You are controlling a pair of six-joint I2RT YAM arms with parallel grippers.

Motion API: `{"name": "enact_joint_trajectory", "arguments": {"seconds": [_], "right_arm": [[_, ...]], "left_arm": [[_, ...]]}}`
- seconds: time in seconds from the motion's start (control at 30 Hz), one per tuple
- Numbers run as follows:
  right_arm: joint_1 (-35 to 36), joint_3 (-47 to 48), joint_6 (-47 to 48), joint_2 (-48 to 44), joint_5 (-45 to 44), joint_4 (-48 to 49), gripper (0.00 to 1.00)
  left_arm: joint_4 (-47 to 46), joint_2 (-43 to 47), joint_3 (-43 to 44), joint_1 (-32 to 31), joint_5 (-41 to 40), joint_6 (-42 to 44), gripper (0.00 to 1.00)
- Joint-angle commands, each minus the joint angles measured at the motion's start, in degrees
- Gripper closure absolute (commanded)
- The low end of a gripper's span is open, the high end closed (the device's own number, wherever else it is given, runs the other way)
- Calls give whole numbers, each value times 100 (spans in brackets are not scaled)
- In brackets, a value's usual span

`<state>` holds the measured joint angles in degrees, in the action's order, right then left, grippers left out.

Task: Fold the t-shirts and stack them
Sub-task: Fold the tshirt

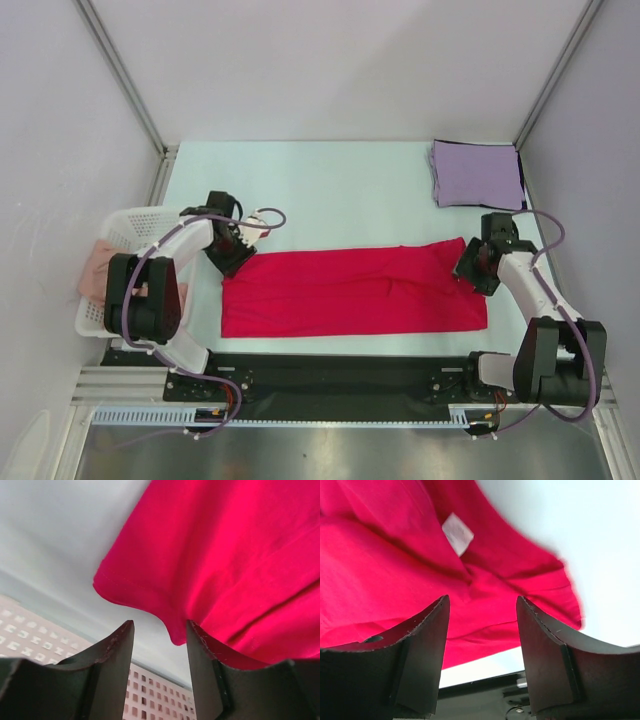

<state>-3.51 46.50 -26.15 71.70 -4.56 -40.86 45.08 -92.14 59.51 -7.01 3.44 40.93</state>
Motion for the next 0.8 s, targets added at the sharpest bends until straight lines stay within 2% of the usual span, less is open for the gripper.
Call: {"name": "enact_joint_trajectory", "arguments": {"seconds": [0.0, 0.17, 0.27, 0.3, 0.37, 0.4, 0.43, 0.53, 0.57, 0.77], "right_arm": [[-53, -351, -372, -60, 700, 428, 39], [-115, -545, -487, 247, 1018, 816, 42], [-124, -624, -531, 353, 1080, 983, 48], [-167, -659, -523, 423, 1054, 1010, 60], [-281, -730, -479, 459, 983, 1054, 79], [-378, -748, -461, 441, 1018, 1037, 89], [-553, -765, -444, 398, 1044, 1019, 100], [-721, -730, -373, 91, 966, 809, 100], [-774, -669, -364, -15, 931, 677, 100], [-783, -668, -338, -245, 930, 456, 100]], "left_arm": [[-271, 179, -131, -29, -37, -252, 48], [-465, 100, -589, -38, -11, -296, 47], [-491, 108, -695, -46, 60, -278, 48], [-517, 108, -712, -47, 69, -270, 48], [-535, 73, -721, -47, 78, -261, 56], [-553, 38, -712, -47, 60, -261, 62], [-570, 12, -730, -55, 43, -252, 76], [-667, -67, -765, -55, -89, -226, 97], [-693, -67, -774, -55, -107, -208, 100], [-658, -6, -747, -55, -185, -68, 100]]}}
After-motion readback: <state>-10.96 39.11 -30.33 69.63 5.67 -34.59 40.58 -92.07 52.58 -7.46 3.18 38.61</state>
